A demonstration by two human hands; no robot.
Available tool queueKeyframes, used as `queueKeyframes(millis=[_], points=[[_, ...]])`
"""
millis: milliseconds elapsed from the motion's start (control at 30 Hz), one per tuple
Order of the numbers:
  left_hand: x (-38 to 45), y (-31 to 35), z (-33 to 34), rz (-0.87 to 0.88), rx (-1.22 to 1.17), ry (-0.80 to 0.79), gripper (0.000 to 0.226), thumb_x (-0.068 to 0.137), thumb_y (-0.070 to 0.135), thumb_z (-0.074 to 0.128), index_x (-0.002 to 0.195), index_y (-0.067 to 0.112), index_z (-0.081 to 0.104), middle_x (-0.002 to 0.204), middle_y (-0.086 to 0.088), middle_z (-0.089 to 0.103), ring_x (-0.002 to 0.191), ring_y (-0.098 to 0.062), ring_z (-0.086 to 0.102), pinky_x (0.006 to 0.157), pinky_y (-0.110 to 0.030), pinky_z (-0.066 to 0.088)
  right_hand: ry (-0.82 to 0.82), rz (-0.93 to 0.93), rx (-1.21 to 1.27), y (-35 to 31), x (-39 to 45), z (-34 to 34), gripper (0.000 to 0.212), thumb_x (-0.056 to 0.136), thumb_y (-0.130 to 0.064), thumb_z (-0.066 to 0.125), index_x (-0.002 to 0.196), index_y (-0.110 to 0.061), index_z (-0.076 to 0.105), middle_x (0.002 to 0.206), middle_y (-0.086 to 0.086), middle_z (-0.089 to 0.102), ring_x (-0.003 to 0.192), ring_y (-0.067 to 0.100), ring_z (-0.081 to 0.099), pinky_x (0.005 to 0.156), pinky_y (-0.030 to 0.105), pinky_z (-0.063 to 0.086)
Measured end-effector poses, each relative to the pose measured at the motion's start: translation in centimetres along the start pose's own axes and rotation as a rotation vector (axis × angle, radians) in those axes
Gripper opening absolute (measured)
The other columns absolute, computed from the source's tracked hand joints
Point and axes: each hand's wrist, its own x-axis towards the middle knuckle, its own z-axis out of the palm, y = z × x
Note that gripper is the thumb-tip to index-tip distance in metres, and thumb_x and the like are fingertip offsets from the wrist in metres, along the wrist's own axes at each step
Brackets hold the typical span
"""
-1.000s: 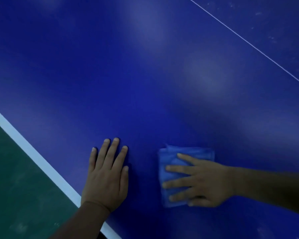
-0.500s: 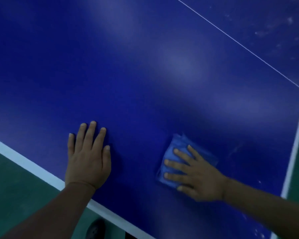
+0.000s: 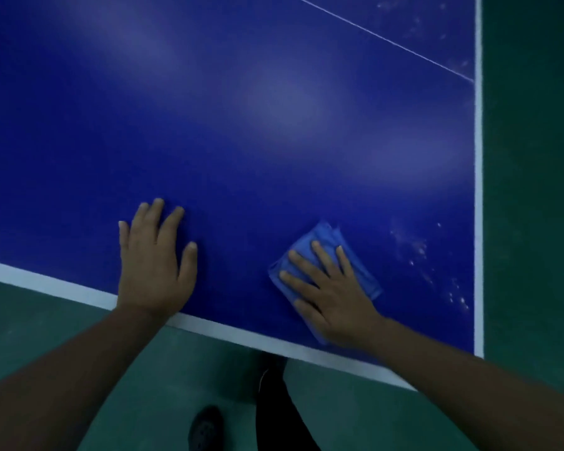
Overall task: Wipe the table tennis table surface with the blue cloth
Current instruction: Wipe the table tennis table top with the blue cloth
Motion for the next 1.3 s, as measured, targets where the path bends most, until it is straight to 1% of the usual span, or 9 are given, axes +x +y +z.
queueKeyframes(millis=[100,300,500,600,700,800,967,1167,1300], points=[[-3.4,-0.6,0.5,0.324,0.174,-0.127,0.061,0.099,0.043,0.031,0.145,0.007,0.047,0.156,-0.017,0.037,0.149,-0.035,0.024,0.119,-0.064,0.010,-0.007,0.261,0.010,3.1,0.2,-0.5,0.058,0.098,-0.056,0.027,0.153,-0.037,0.028,0.161,-0.007,0.027,0.151,0.029,0.017,0.117,0.061,0.012],[-3.7,-0.5,1.1,0.334,0.340,-0.211,0.067,0.099,0.050,0.022,0.148,0.008,0.042,0.158,-0.016,0.034,0.149,-0.037,0.022,0.119,-0.065,0.008,0.003,0.839,0.116,6.5,6.1,-2.5,0.057,0.103,-0.056,0.016,0.157,-0.040,0.006,0.166,-0.013,-0.004,0.152,0.024,-0.011,0.120,0.056,-0.008],[-3.8,-0.5,0.9,0.313,0.330,-0.236,0.071,0.100,0.053,0.015,0.150,0.010,0.039,0.159,-0.015,0.032,0.150,-0.035,0.020,0.119,-0.064,0.008,-0.056,0.304,0.020,-7.1,-0.9,0.3,0.054,0.104,-0.053,0.018,0.156,-0.038,0.017,0.166,-0.005,0.010,0.153,0.030,-0.001,0.119,0.062,-0.001],[-3.8,-0.4,0.9,0.312,0.336,-0.250,0.071,0.099,0.054,0.017,0.150,0.010,0.039,0.160,-0.015,0.031,0.150,-0.036,0.020,0.119,-0.064,0.008,-0.160,0.243,-0.010,-5.9,-7.9,0.3,0.054,0.104,-0.057,0.017,0.156,-0.041,0.013,0.166,-0.006,0.009,0.153,0.027,-0.006,0.120,0.057,-0.006],[-3.7,-0.2,0.9,0.308,0.339,-0.242,0.071,0.099,0.055,0.018,0.150,0.009,0.039,0.159,-0.016,0.032,0.150,-0.037,0.021,0.118,-0.065,0.009,-0.141,0.569,-0.026,-1.6,-8.2,0.2,0.059,0.099,-0.063,-0.001,0.153,-0.042,-0.004,0.167,-0.004,0.002,0.152,0.023,-0.013,0.120,0.056,-0.005],[-3.8,-0.3,0.9,0.313,0.339,-0.242,0.070,0.098,0.053,0.020,0.149,0.009,0.040,0.159,-0.016,0.032,0.149,-0.037,0.021,0.119,-0.065,0.008,-0.013,0.976,0.029,-3.1,-1.9,0.3,0.060,0.101,-0.058,0.010,0.157,-0.038,0.000,0.166,-0.006,-0.005,0.152,0.030,-0.010,0.119,0.061,-0.004],[-3.9,-0.5,1.0,0.316,0.324,-0.214,0.068,0.098,0.051,0.022,0.149,0.010,0.040,0.159,-0.014,0.031,0.150,-0.035,0.020,0.120,-0.062,0.006,0.017,0.702,0.074,-9.7,-0.9,1.8,0.056,0.101,-0.053,0.021,0.155,-0.037,0.023,0.165,-0.006,0.014,0.153,0.032,0.004,0.118,0.063,0.002],[-4.1,-0.4,1.1,0.321,0.325,-0.189,0.068,0.098,0.050,0.023,0.148,0.007,0.041,0.158,-0.017,0.033,0.148,-0.038,0.022,0.119,-0.062,0.007,-0.001,1.341,0.098,0.2,-15.9,0.5,0.066,0.095,-0.052,0.015,0.158,-0.032,0.019,0.166,-0.004,0.008,0.152,0.032,0.004,0.118,0.063,0.005],[-4.1,-0.4,1.1,0.335,0.336,-0.175,0.068,0.098,0.049,0.024,0.147,0.006,0.042,0.157,-0.019,0.034,0.147,-0.040,0.024,0.117,-0.064,0.008,0.176,1.521,0.149,-0.5,-12.1,1.1,0.061,0.100,-0.051,0.018,0.157,-0.031,0.022,0.166,-0.001,0.014,0.151,0.037,0.007,0.116,0.068,0.005]])
